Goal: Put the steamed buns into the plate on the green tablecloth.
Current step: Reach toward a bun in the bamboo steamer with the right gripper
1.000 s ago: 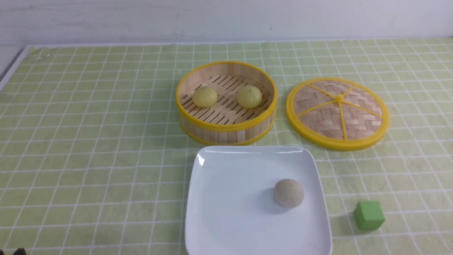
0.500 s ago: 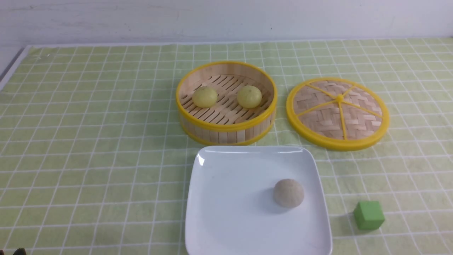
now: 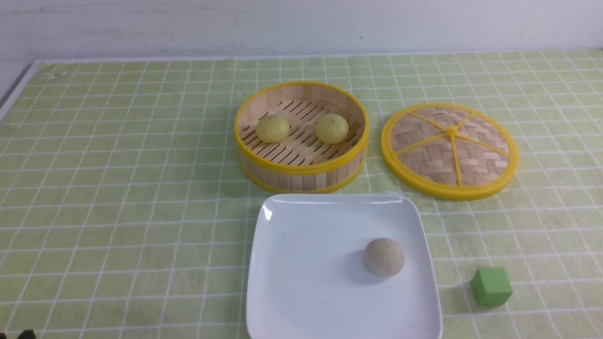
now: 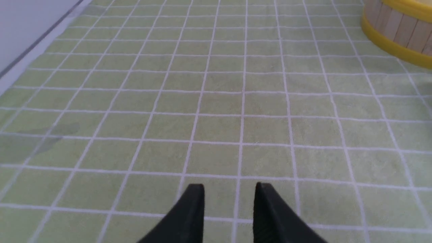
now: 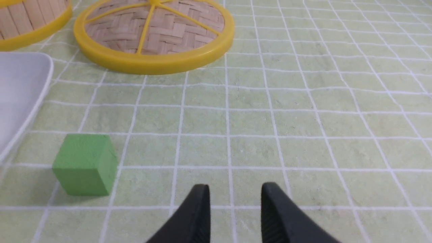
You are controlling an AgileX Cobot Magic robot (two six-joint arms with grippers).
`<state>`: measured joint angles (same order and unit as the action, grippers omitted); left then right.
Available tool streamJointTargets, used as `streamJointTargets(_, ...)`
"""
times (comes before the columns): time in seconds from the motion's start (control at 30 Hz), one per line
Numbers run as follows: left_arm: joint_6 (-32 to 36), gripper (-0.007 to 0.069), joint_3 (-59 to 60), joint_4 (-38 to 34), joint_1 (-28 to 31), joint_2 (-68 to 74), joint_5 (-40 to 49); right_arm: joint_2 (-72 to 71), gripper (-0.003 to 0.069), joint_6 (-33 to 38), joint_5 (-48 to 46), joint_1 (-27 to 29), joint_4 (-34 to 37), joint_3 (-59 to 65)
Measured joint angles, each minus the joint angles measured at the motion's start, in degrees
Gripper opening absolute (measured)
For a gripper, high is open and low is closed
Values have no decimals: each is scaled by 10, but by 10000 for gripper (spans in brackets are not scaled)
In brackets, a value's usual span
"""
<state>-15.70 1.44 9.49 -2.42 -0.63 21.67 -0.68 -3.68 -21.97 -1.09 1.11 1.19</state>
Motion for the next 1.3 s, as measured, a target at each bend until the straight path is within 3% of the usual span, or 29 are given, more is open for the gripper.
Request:
streamJointTargets(0.07,-57,239,0,-48,0,0,-1,0,239,-32,6,0,47,1)
streamJointTargets(0.2,-292,240,0,-283,0,0,0,0,239,-145,15,0,210,2)
streamJointTargets(0.23,-302,240,1,-300,0,0,0,0,239,-148,15,0,215,2)
streamJointTargets(0.3,-392,240,1,-365,0,0,4,0,239,-174,19,0,259,2)
streamJointTargets(0.57,-421,234,2,-367,0,0,-9,0,231,-187,45,0,303,-4)
streamJointTargets(0.7,-308,169,-44,-372,-11,0,1,5,162,-153,55,0,310,-88)
streamJointTargets(0.77,-201,73,-119,-372,-16,13,13,52,63,-90,45,0,267,-187)
streamJointTargets(0.8,-194,65,-125,-372,-16,16,17,52,55,-85,41,0,267,-187)
streamJointTargets(0.87,-116,8,-197,-360,-17,89,70,145,-3,-55,-46,0,199,-275)
streamJointTargets(0.9,-92,1,-222,-352,-17,128,103,189,-5,-57,-107,0,163,-310)
streamJointTargets(0.93,-87,2,-231,-349,-17,145,111,198,-5,-57,-107,0,157,-315)
streamJointTargets(0.97,-45,2,-266,-338,-17,216,185,278,-3,-65,-197,0,113,-353)
streamJointTargets(1.07,31,2,-316,-330,-17,349,285,417,-1,-65,-328,0,74,-403)
streamJointTargets(1.1,37,2,-316,-330,-17,349,290,425,-1,-65,-328,0,74,-406)
streamJointTargets(1.17,117,2,-346,-339,-17,442,319,537,0,7,-370,0,135,-443)
streamJointTargets(1.27,169,2,-363,-369,-17,497,311,631,1,119,-370,-5,273,-472)
streamJointTargets(1.3,175,2,-363,-375,-17,503,310,638,1,119,-370,-6,273,-472)
